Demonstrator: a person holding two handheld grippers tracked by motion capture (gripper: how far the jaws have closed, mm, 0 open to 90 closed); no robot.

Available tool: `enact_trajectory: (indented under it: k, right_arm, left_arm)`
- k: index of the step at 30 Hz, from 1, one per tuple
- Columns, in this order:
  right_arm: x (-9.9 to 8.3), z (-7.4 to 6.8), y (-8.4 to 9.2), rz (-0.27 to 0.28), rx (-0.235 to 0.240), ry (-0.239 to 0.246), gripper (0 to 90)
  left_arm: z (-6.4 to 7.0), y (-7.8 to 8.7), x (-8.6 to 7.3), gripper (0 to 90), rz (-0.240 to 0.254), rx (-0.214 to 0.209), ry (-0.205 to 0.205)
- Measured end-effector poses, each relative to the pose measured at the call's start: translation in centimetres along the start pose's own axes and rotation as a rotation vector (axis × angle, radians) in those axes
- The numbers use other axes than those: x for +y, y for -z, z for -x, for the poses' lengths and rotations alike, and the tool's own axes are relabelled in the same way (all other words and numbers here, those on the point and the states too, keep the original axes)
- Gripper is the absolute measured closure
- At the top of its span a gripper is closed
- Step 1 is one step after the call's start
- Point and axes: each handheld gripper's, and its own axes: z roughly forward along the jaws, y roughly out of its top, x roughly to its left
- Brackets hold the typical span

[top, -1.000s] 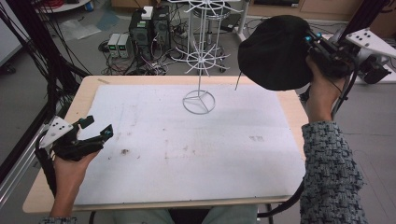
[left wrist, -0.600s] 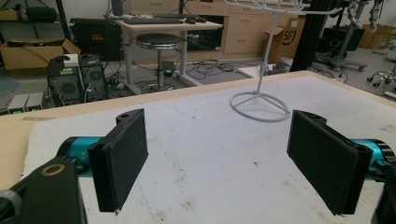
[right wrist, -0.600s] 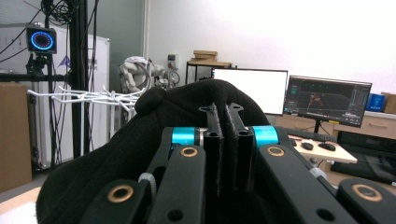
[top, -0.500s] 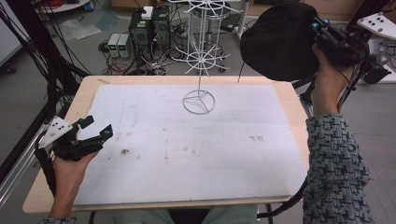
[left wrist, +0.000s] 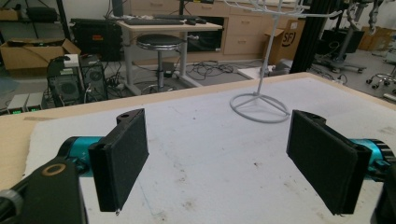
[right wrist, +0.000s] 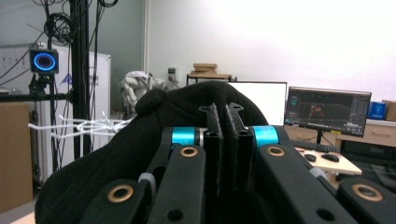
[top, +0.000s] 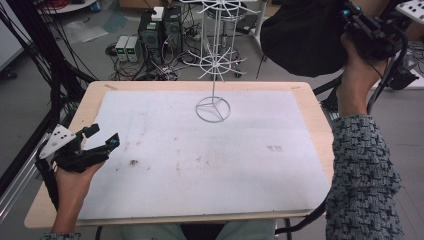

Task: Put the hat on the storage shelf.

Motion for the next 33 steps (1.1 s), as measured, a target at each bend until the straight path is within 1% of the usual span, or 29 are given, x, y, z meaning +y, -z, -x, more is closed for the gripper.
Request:
enact_trajectory:
  k: [3, 4, 5, 6, 12, 13, 16, 18, 20, 23, 30, 31, 33]
  right_arm:
    - [0.3, 0.3, 0.0, 0.010, 0.000, 0.001, 87.2]
    - [0.4, 0.3, 0.0, 0.009, 0.001, -0.009, 87.1]
    - [0.5, 0.4, 0.0, 0.014, -0.002, -0.010, 87.2]
    - [0.7, 0.8, 0.0, 0.025, -0.002, -0.017, 87.1]
    - [1.1, 1.4, -0.2, 0.034, -0.004, -0.031, 87.1]
    - [1.2, 1.6, -0.4, 0.040, -0.005, -0.024, 87.2]
    - [1.3, 1.6, -0.8, 0.042, 0.005, -0.035, 87.1]
    - [1.3, 1.6, -1.1, 0.051, 0.009, -0.036, 87.1]
    - [1.4, 1.7, -1.2, 0.063, 0.011, -0.046, 87.1]
    - [1.7, 1.8, -1.4, 0.072, 0.014, -0.043, 87.1]
    - [2.5, 2.1, -1.6, 0.092, 0.019, -0.056, 87.1]
    - [2.6, 2.1, -1.7, 0.097, 0.019, -0.055, 87.1]
    - [2.7, 2.0, -1.8, 0.101, 0.023, -0.056, 87.1]
  left_arm:
    - [0.0, 0.2, -0.1, 20.7, 0.003, 0.004, 0.004]
    - [0.0, 0.3, -0.1, 20.7, 0.001, 0.006, -0.001]
    - [0.0, 0.5, -0.1, 20.7, 0.000, 0.008, 0.001]
    - [0.0, 0.6, -0.1, 20.7, -0.003, 0.011, -0.002]
    - [0.0, 1.8, -0.3, 20.7, -0.002, 0.038, -0.002]
    - [0.0, 2.0, -0.3, 20.7, -0.004, 0.045, -0.004]
    - [-0.1, 2.6, -0.5, 20.7, -0.003, 0.060, -0.001]
    - [-0.3, 2.9, -0.5, 20.7, -0.004, 0.067, 0.002]
    - [-0.3, 3.2, -0.6, 20.7, 0.000, 0.075, 0.007]
    - [-0.5, 3.7, -0.7, 20.7, -0.003, 0.084, 0.006]
    - [-0.5, 4.4, -0.9, 20.7, -0.007, 0.102, 0.009]
    - [-0.6, 4.5, -0.9, 20.8, -0.009, 0.104, 0.004]
    - [-0.5, 4.7, -0.9, 20.7, -0.004, 0.109, 0.009]
